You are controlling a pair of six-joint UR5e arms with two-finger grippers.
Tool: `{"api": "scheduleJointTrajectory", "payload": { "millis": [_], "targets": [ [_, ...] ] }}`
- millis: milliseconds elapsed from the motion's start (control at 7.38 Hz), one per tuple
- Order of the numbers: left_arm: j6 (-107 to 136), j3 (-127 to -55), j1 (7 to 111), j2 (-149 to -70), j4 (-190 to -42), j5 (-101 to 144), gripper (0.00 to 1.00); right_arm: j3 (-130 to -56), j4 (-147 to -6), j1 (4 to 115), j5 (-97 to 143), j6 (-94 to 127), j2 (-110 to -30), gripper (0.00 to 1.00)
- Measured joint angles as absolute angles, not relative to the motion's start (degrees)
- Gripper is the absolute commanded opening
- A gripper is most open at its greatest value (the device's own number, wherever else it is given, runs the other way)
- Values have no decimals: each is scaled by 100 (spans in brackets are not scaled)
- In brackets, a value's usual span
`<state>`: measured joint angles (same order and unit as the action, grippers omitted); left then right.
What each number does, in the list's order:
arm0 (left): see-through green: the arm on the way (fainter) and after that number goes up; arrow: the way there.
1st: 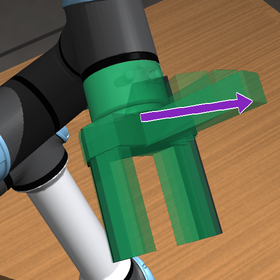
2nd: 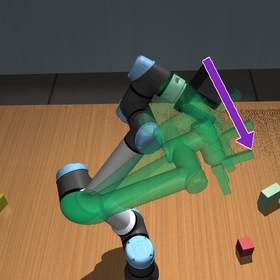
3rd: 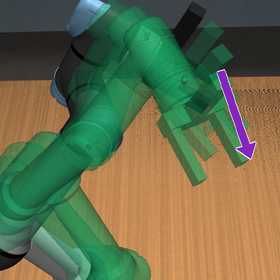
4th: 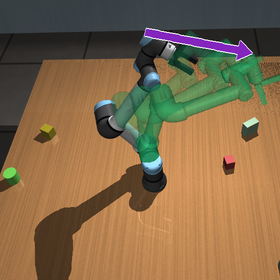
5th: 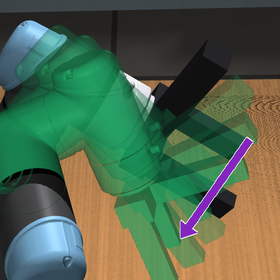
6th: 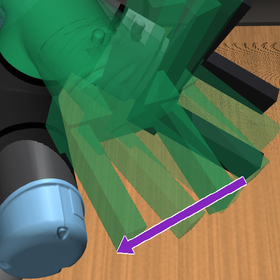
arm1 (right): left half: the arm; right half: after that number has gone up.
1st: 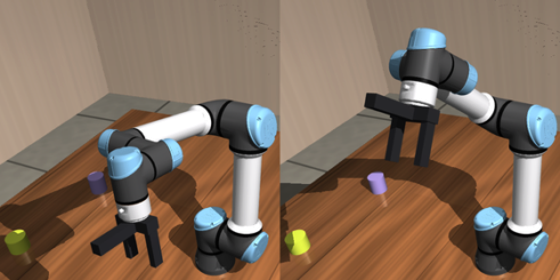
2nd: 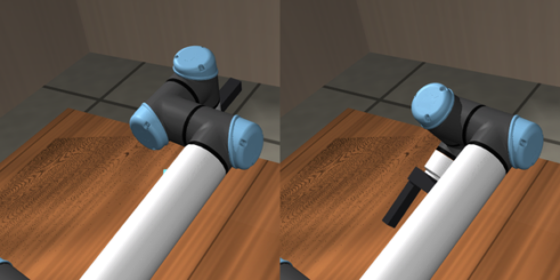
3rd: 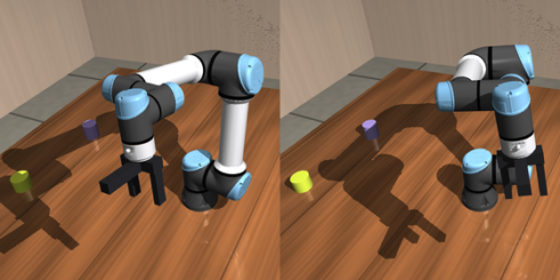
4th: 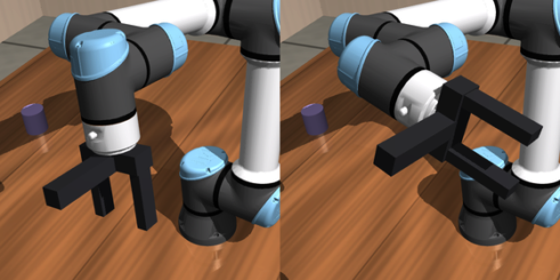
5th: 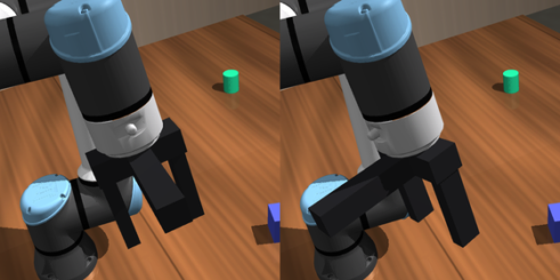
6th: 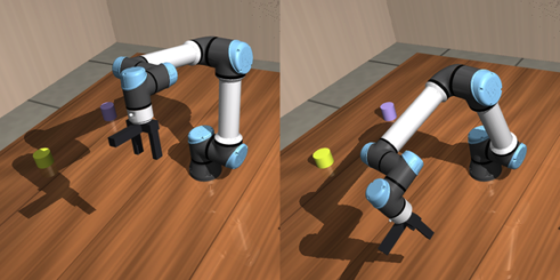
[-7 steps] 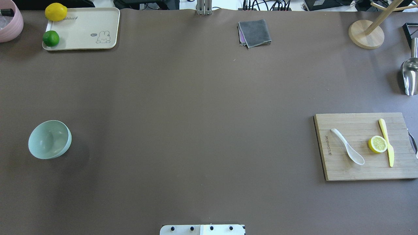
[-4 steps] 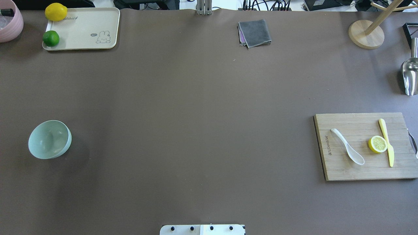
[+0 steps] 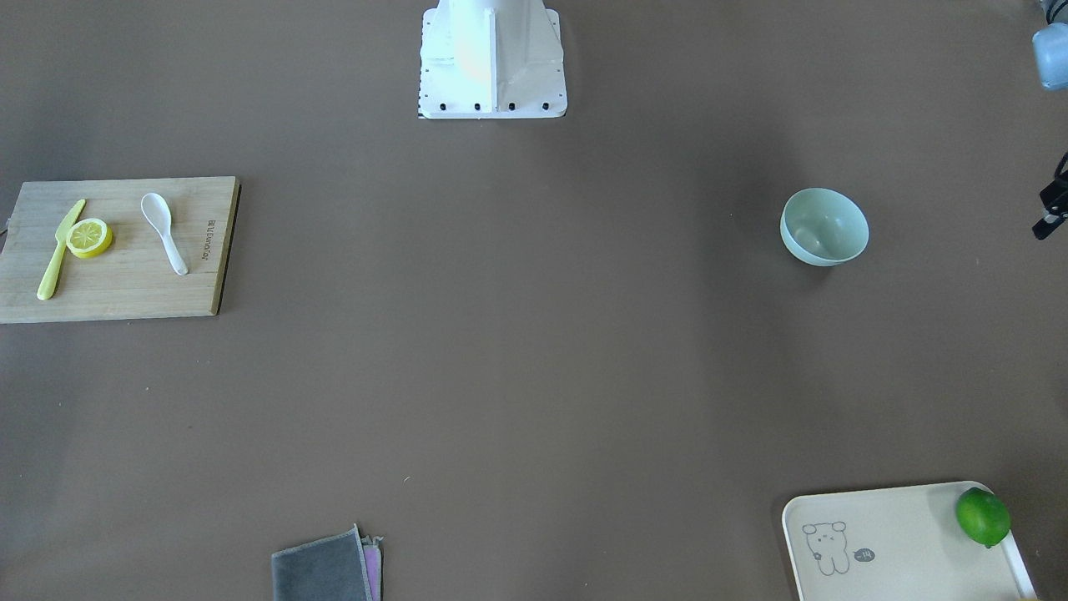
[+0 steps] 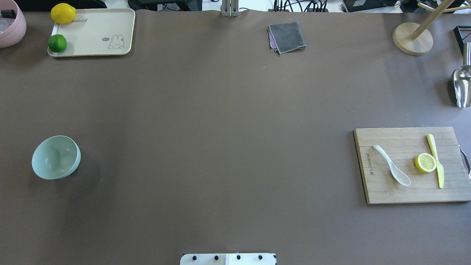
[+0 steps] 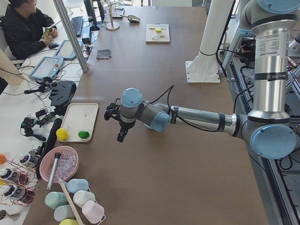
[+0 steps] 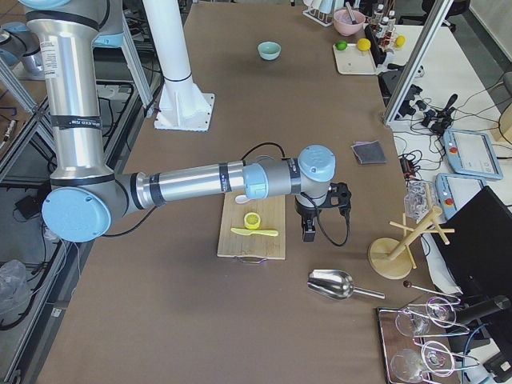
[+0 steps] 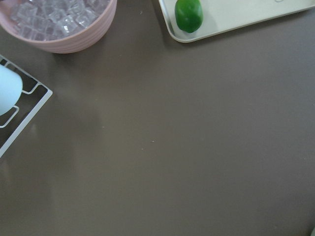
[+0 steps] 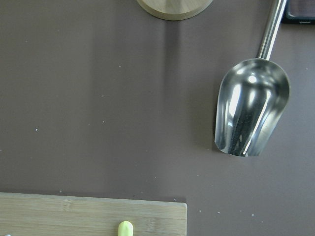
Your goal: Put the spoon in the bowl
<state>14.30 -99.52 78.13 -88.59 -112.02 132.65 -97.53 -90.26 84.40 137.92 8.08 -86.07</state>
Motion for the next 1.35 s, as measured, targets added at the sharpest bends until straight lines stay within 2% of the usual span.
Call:
{"api": "scheduleJointTrajectory", "payload": {
  "millis": [271, 677, 1355],
  "targets": [
    [2553, -9673, 7169, -9143, -11717, 13280, 98, -9767, -9022, 8334, 13888, 813, -8554, 100],
    [3712, -9075, 6464, -8957, -13440, 13283, 98, -9833, -9019, 8179, 13930, 1233, -8539, 100],
    [4325, -9007, 5726, -8546, -14371, 13272, 98, -10066, -9018, 7809, 13921, 2192, -8526, 100]
  ]
}}
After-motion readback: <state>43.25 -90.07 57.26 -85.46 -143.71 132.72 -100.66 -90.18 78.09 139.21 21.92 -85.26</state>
